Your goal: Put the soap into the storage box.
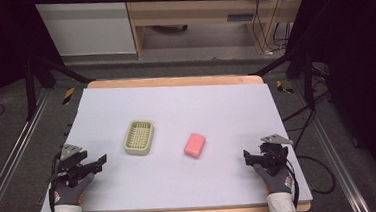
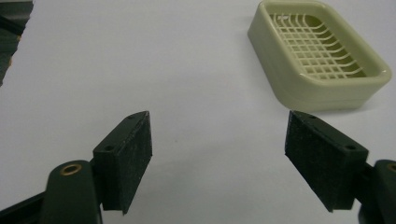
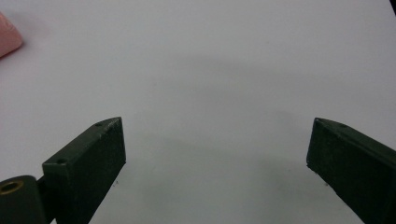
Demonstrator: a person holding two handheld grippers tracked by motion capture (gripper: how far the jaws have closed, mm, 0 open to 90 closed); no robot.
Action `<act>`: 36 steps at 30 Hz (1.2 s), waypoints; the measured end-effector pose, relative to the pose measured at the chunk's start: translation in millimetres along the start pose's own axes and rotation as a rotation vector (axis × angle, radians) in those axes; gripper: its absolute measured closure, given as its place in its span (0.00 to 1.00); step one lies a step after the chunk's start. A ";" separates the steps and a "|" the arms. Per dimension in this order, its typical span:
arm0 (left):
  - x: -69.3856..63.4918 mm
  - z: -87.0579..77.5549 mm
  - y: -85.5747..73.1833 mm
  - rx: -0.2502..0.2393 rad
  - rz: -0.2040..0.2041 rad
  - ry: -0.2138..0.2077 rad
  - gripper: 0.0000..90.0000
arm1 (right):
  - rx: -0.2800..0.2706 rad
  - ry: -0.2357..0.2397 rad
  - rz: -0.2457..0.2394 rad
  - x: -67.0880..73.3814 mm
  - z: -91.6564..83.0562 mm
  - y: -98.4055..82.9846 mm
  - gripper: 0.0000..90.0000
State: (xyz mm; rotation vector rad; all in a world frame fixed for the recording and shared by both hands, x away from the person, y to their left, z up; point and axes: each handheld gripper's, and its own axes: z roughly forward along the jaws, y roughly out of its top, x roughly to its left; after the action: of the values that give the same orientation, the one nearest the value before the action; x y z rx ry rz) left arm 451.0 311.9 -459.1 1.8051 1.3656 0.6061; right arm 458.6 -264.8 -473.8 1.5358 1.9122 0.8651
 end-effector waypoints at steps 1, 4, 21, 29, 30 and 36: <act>-1.7 -0.4 0.6 -0.006 -0.001 -0.004 0.26 | -0.004 -0.002 0.000 -0.6 -0.6 -0.1 0.06; -6.4 -0.8 2.2 -0.014 0.003 -0.009 0.27 | -0.003 -0.011 0.002 -1.7 -1.2 -0.2 0.07; -34.7 -0.8 8.1 -0.014 0.062 -0.063 0.32 | 0.012 -0.008 -0.006 -1.4 0.7 -1.1 0.08; -47.3 -1.6 12.0 -0.018 0.067 -0.096 0.31 | 0.015 -0.017 -0.011 0.8 1.1 -1.3 0.08; -49.1 -2.0 12.6 -0.016 0.074 -0.099 0.31 | 0.013 -0.018 -0.013 0.5 0.7 -1.3 0.08; -57.7 -2.2 16.2 -0.016 0.088 -0.110 0.31 | 0.010 -0.018 -0.010 1.3 0.3 -1.2 0.08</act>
State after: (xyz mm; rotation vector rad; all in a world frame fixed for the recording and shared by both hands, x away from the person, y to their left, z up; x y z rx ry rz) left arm 440.8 255.9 -440.2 1.8656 1.2102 0.5542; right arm 457.7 -263.7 -475.0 1.5340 1.9125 0.8356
